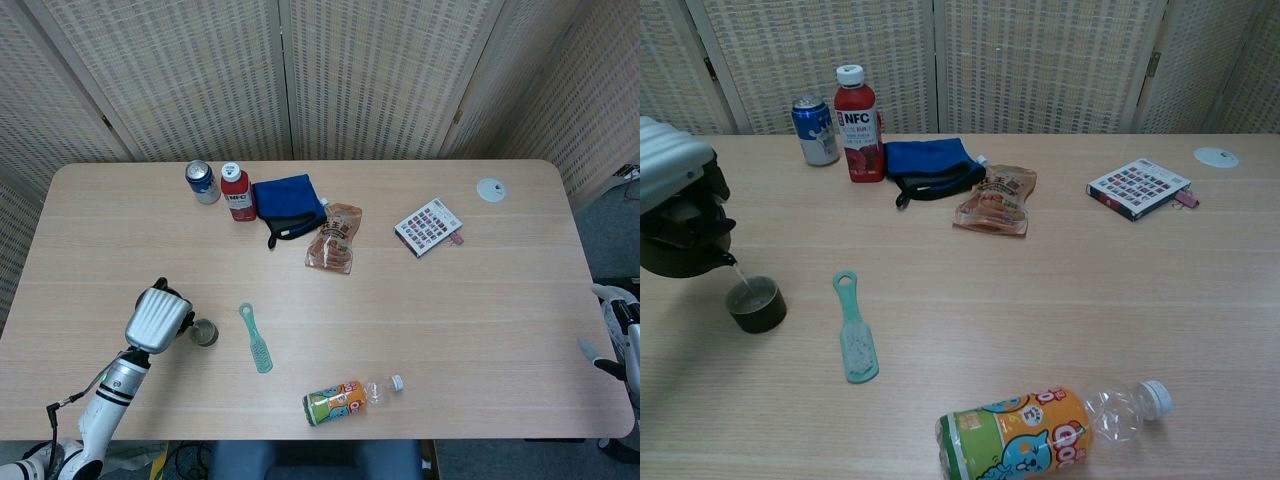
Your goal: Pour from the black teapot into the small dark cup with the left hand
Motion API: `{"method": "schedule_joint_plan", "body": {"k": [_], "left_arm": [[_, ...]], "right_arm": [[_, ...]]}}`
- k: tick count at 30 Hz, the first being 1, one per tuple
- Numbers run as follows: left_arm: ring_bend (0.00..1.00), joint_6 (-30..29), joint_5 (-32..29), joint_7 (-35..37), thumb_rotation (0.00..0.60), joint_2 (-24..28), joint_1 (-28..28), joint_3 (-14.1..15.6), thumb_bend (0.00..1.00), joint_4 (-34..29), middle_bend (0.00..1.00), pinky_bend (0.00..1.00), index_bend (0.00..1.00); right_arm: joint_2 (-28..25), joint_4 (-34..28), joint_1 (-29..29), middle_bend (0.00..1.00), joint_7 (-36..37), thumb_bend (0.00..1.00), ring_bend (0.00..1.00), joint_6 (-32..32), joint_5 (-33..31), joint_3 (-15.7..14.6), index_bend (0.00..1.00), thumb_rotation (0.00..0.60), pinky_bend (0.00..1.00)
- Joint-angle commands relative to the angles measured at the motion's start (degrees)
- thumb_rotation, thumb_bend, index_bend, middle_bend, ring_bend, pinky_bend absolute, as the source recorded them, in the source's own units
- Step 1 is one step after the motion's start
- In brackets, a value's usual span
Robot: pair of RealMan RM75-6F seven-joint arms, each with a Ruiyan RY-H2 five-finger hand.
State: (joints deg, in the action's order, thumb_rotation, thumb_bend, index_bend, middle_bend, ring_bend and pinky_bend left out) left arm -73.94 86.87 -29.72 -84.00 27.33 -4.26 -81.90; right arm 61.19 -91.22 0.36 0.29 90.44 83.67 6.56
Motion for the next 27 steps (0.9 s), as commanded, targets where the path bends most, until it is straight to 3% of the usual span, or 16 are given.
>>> {"method": "schedule_joint_plan", "body": {"k": [1,9,22,27], "left_arm": [[1.0,0.6,-1.0,2.1,0.6,0.5,0.0,-0.5,0.4,-1.0,1.0,0.44,1.0],[1.0,0.9,-2.0,7.4,0.6,1.1,0.0,-1.5,0.4,-2.2,1.0,0.44,1.0],[1.0,-0.6,-3.0,27.0,0.599,1.3,0.4,-5.0,0.4,-2.8,1.0,0.44,1.0],[1.0,1.7,-6.6,31.8,0.556,2.2,0.9,-6.9,0.4,-3.8,1.0,0.44,1.0]], "right_arm": [[0.0,0.0,0.0,0.26,-0.1,0.16,0.16,0.0,0.0,0.0,0.26,0.6,0.16],[0.0,-0.2,0.1,0.26,-0.3,0.16,0.16,0.0,0.0,0.1,0.26,0.6,0.16],[0.1,-0.6,0.4,0.26,-0.9,0.16,0.16,-0.4,-0.1,0.2,0.26,0.6,0.16],[0.1,-0.7,0.5,0.26,-1.0,0.16,0.16,-0.4,-0.1,0.3,0.26,0.6,0.16]]}}
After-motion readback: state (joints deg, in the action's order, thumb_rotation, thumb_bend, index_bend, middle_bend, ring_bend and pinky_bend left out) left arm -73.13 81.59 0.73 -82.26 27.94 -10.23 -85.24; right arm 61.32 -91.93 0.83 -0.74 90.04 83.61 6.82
